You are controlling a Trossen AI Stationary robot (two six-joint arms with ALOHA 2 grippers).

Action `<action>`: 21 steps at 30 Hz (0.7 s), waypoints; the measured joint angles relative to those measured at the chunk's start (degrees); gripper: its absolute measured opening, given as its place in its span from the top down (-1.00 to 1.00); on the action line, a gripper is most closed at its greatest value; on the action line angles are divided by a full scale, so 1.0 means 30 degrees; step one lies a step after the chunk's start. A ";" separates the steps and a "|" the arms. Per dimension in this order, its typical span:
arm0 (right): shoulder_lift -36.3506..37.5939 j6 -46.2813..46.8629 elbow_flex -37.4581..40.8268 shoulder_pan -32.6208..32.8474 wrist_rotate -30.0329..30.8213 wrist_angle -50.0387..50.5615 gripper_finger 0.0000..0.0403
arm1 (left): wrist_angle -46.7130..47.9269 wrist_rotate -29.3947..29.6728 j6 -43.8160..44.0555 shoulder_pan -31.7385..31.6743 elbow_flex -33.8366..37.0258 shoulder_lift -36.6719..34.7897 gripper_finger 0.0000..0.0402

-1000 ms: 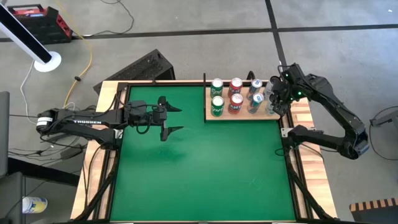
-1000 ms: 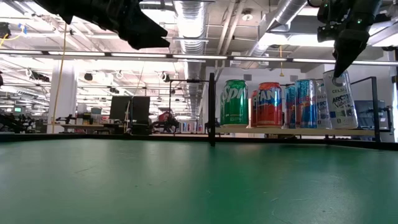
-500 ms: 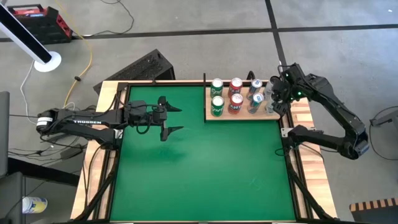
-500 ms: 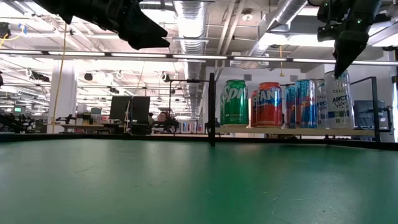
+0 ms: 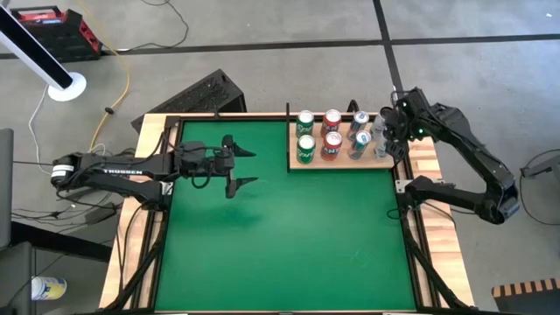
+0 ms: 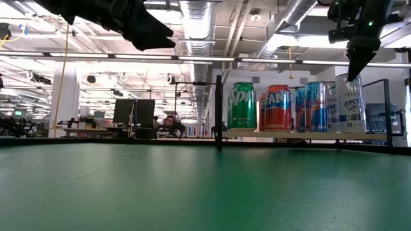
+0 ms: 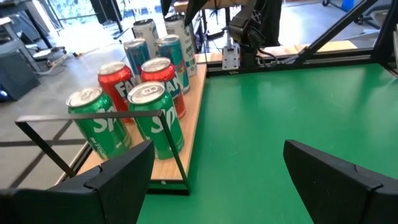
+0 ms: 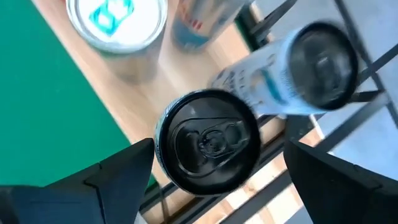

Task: Place canned beverage on shelf
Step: Put the white and blue soda can on the shelf aligned with the other white and blue soda can, then return to Home Position

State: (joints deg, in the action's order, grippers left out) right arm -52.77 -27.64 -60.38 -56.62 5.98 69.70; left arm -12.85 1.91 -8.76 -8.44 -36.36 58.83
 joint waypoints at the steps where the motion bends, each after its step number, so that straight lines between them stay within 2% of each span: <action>1: 0.0000 -0.0006 -0.0206 0.0000 0.0006 -0.0033 -0.90 | -0.0103 0.0000 -0.0043 -0.0003 0.0000 -0.0045 -0.71; 6: 0.0000 0.0128 -0.1900 0.0312 -0.0090 0.0179 -0.88 | -0.0088 0.0007 -0.0201 -0.0003 0.0000 -0.0773 -0.71; 9: 0.0022 0.0734 -0.2973 0.0724 -0.1549 0.0510 -0.86 | 0.0187 0.0000 -0.0196 -0.0003 0.0000 -0.1498 -0.71; 11: 0.0015 0.1595 -0.3499 0.1090 -0.4045 0.0429 -0.85 | 0.0490 0.0000 -0.0193 -0.0003 0.0000 -0.2100 -0.71; 14: 0.0134 0.3196 -0.3613 0.2061 -0.9797 -0.1128 -0.83 | 0.0929 0.0000 -0.0161 -0.0003 0.0000 -0.3135 -0.71; 16: 0.0340 0.4121 -0.3228 0.3176 -1.2839 -0.2745 -0.80 | 0.0941 -0.0001 0.0087 -0.0003 0.0000 -0.3763 -0.71; 19: 0.0798 0.5211 -0.2033 0.5828 -1.5235 -0.6103 -0.70 | 0.1458 -0.0202 0.0460 -0.0003 0.0000 -0.4630 -0.71; 21: 0.1203 0.6215 -0.0847 0.7978 -1.5760 -0.9416 -0.60 | 0.2047 -0.0693 0.0660 0.0022 0.0000 -0.5060 -0.71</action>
State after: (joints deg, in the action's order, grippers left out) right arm -49.17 -9.00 -62.92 -32.69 -41.30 41.45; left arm -6.71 -0.17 -6.78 -8.37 -36.36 43.65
